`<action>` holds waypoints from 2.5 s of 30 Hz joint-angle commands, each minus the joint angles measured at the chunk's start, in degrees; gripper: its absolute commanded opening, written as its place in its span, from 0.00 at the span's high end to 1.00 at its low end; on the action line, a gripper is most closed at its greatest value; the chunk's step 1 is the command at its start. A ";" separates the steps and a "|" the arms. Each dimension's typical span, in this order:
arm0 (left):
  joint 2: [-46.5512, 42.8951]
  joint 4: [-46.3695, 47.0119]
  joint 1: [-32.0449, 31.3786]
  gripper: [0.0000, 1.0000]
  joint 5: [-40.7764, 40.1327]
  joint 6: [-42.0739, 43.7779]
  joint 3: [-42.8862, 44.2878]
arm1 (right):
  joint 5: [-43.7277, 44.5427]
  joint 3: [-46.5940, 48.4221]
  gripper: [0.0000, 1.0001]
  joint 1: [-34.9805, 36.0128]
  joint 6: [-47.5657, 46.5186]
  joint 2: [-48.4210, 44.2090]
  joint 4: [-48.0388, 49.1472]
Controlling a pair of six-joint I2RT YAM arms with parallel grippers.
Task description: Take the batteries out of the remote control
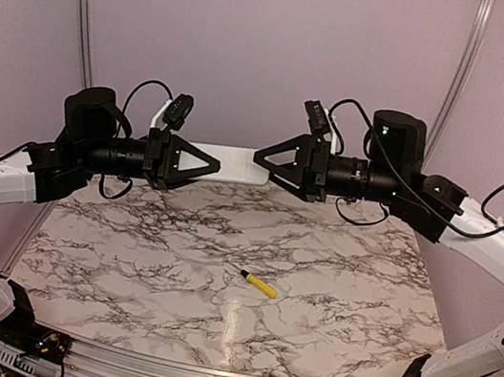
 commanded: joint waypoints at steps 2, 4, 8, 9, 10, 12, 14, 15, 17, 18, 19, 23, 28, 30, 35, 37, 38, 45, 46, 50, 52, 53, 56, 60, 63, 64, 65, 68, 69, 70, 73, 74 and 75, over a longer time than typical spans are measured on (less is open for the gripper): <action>-0.11 -6.54 -0.06 1.00 -2.43 4.07 1.79 | 3.30 2.99 0.16 -1.05 -3.76 -2.45 -10.34; 0.66 -8.55 -0.08 1.00 -2.51 5.40 2.97 | 3.64 2.87 0.16 -1.15 -3.77 -2.92 -11.67; 1.39 -14.20 -0.08 1.00 -5.07 9.11 5.10 | 3.80 2.24 0.17 -1.20 -3.40 -3.89 -12.72; 1.45 -15.41 -0.08 1.00 -5.42 9.72 5.35 | 3.95 2.14 0.17 -1.22 -3.40 -4.11 -12.89; 1.60 -15.54 -0.04 1.00 -5.16 10.26 5.39 | 4.14 2.06 0.17 -1.22 -3.46 -4.30 -13.11; 1.59 -15.03 -0.08 1.00 -4.59 10.71 5.24 | 4.42 2.24 0.22 -1.20 -3.59 -4.45 -13.90; 1.86 -14.82 -0.01 1.00 -4.42 10.62 5.30 | 4.36 2.43 0.28 -1.30 -3.95 -4.42 -14.97; 2.22 -14.86 0.05 1.00 -4.34 10.41 5.43 | 4.38 2.47 0.30 -1.31 -3.90 -4.31 -15.32; 3.06 -15.17 0.16 1.00 -4.23 9.91 5.71 | 4.26 2.48 0.32 -1.31 -3.82 -4.37 -15.60; 3.58 -15.06 0.18 1.00 -4.09 9.70 5.82 | 4.11 2.41 0.34 -1.31 -3.70 -4.42 -15.52; 3.81 -14.85 0.18 1.00 -4.08 9.46 5.79 | 4.04 2.33 0.36 -1.31 -3.60 -4.31 -15.29; 4.03 -11.92 0.18 1.00 -3.31 7.94 5.42 | 4.14 2.29 0.36 -1.31 -2.98 -3.58 -14.85; 4.03 -9.81 0.16 1.00 -1.77 6.89 5.23 | 5.07 3.12 0.35 -1.32 -2.45 -1.80 -15.80; 4.03 -8.65 0.11 1.00 -0.98 6.42 4.86 | 4.99 3.55 0.33 -1.35 -2.56 -0.86 -16.22; 3.72 -5.75 0.09 1.00 -0.29 4.31 3.29 | 3.77 5.28 0.34 -1.31 -2.63 1.73 -15.37; 3.77 -4.95 0.05 1.00 -0.10 3.71 2.84 | 3.15 6.42 0.38 -1.23 -2.74 3.00 -15.38; 3.77 -4.60 0.01 1.00 0.04 3.47 2.60 | 2.99 7.01 0.40 -1.20 -2.95 3.58 -15.26; 3.69 -4.51 0.00 1.00 0.08 3.31 2.16 | 1.54 7.83 0.54 -1.22 -2.74 5.16 -13.76; 3.64 -4.53 0.00 1.00 0.10 3.28 2.08 | 1.36 7.84 0.56 -1.22 -2.75 5.33 -13.63; 3.42 -4.47 0.00 1.00 0.02 3.29 1.76 | 0.90 7.47 0.63 -1.25 -2.60 5.60 -13.41; 3.33 -4.36 -0.07 1.00 0.08 3.25 1.50 | 0.71 7.32 0.69 -1.23 -2.61 5.71 -13.47; 3.25 -4.27 -0.03 1.00 0.07 3.15 1.40 | 0.69 7.24 0.71 -1.22 -2.58 5.80 -13.60; 2.85 -4.01 0.00 1.00 0.03 3.05 1.10 | 0.48 7.23 0.76 -1.23 -2.34 5.83 -14.17; 2.56 -3.57 0.00 1.00 0.12 2.77 0.59 | 0.43 6.91 0.85 -1.14 -2.06 5.66 -14.46; 2.37 -1.61 0.00 1.00 0.88 1.57 0.17 | -0.03 6.17 0.90 -1.14 -2.04 5.28 -14.18; 2.24 -1.18 0.01 1.00 1.03 1.28 0.14 | -0.37 5.85 0.92 -1.12 -2.00 5.08 -13.88; 2.18 -0.78 0.00 1.00 1.26 1.02 0.12 | -0.77 5.49 0.94 -1.16 -1.99 4.61 -13.57; 2.08 -0.23 0.00 1.00 2.00 0.68 0.33 | -2.11 4.28 0.97 -1.14 -2.11 3.71 -12.28; 2.00 -0.23 0.00 1.00 2.14 0.74 0.42 | -2.55 3.86 0.97 -1.09 -2.07 3.39 -11.80; 2.01 -0.23 0.07 1.00 2.30 0.74 0.47 | -2.99 3.42 0.98 -1.20 -1.94 3.04 -11.24; 1.60 0.17 0.17 1.00 2.83 0.57 0.43 | -4.55 2.03 0.99 -1.22 -1.50 2.06 -9.15; 1.43 0.75 0.18 1.00 3.20 0.21 0.32 | -5.06 1.43 1.00 -1.18 -1.23 1.72 -8.29; 1.19 1.65 0.28 1.00 3.67 -0.30 0.14 | -5.73 0.78 1.00 -1.22 -0.92 1.27 -7.19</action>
